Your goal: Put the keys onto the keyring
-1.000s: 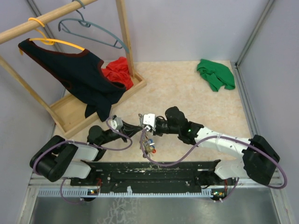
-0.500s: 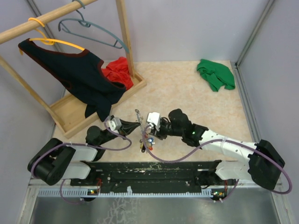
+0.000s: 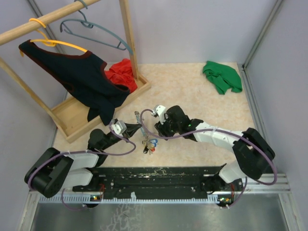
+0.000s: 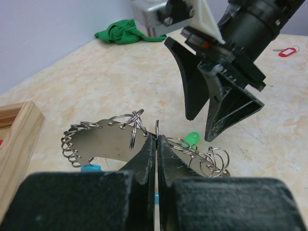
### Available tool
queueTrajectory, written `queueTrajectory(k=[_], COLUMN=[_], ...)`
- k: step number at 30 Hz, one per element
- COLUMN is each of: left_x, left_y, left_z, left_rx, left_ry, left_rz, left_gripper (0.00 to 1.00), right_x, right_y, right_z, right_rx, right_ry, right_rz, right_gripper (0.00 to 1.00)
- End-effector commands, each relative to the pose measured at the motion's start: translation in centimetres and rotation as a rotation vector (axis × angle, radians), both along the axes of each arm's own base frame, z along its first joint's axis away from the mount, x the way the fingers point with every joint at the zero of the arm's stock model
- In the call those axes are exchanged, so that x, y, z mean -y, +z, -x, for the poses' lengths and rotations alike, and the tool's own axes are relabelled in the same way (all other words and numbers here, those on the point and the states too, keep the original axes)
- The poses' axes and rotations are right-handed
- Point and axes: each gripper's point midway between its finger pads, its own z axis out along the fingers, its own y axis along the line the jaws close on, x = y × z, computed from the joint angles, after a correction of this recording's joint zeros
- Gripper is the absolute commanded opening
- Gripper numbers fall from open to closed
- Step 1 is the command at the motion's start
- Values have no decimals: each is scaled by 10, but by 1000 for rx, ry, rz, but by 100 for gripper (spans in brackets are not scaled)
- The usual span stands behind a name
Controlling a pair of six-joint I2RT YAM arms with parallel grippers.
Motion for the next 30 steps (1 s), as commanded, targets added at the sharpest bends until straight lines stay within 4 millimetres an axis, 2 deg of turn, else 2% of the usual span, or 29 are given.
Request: queueTrajectory(k=[1,9,12,17,21,25,30], left_x=[-3,-2,-2,-2,-2,-2,-2], left_y=[10,9,8,8,8,8,9], left_z=[-7,-6,-7,-7,-7,-7,-7], left_rx=[46,50,48,49,49,51,50], left_ry=[29,23,20,21,22,21,21], left_rz=[12,3,0,1,-1,0,2], left_gripper=[0,0,0,0,0,0,0], right_x=[-4,-4,-3,-7,-7,-7,5], right_y=[8,-14,-29,-39,-48,-55,-61], right_z=[-32,-59,-62,-65,-62,-47,-29], right_rx=[-1,-69,-86,-105,-114,-146,-181], right_ry=[-93,-117,-100,-71,-53,-38,-55], right_rz=[-23,7,59,86,142,214,277], right_gripper=[49,41,35,34,34,34,36])
